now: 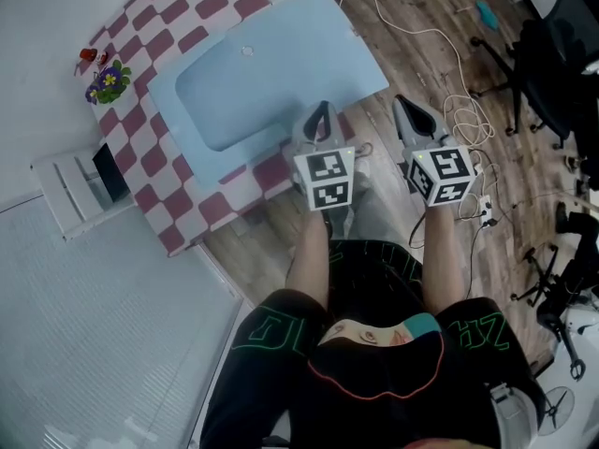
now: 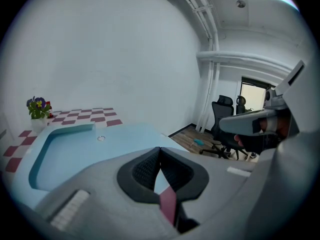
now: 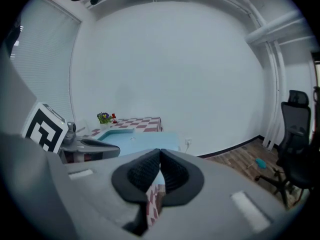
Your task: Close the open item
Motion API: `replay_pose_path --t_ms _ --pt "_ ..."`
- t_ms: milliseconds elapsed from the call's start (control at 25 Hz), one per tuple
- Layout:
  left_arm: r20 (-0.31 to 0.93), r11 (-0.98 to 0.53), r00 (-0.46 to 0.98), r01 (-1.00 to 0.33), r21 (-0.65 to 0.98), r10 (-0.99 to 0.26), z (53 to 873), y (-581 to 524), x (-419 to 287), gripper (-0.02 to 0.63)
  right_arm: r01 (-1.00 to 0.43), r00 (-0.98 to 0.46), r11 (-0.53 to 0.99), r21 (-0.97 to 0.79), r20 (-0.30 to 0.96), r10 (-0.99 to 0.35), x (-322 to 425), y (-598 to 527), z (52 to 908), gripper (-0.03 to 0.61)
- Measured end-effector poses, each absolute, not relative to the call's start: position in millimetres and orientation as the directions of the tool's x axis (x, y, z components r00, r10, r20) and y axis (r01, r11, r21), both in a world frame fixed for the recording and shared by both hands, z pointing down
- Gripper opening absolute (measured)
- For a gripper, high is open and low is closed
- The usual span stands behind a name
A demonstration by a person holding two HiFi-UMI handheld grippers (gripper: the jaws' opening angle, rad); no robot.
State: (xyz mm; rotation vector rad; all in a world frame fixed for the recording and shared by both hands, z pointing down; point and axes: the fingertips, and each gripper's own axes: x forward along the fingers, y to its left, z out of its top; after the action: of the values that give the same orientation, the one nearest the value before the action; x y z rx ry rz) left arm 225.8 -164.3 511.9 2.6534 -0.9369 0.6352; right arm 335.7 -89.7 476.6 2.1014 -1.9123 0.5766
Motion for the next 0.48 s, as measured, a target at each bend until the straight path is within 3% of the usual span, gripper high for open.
replay_pose_path --t_ms 480 --pt "0.553 -0.743 0.643 -0.667 0.063 -0.531 540 -171 243 0.008 -0.985 0.015 -0.098 -0.142 0.497 -0.867 359 -108 520 0.003"
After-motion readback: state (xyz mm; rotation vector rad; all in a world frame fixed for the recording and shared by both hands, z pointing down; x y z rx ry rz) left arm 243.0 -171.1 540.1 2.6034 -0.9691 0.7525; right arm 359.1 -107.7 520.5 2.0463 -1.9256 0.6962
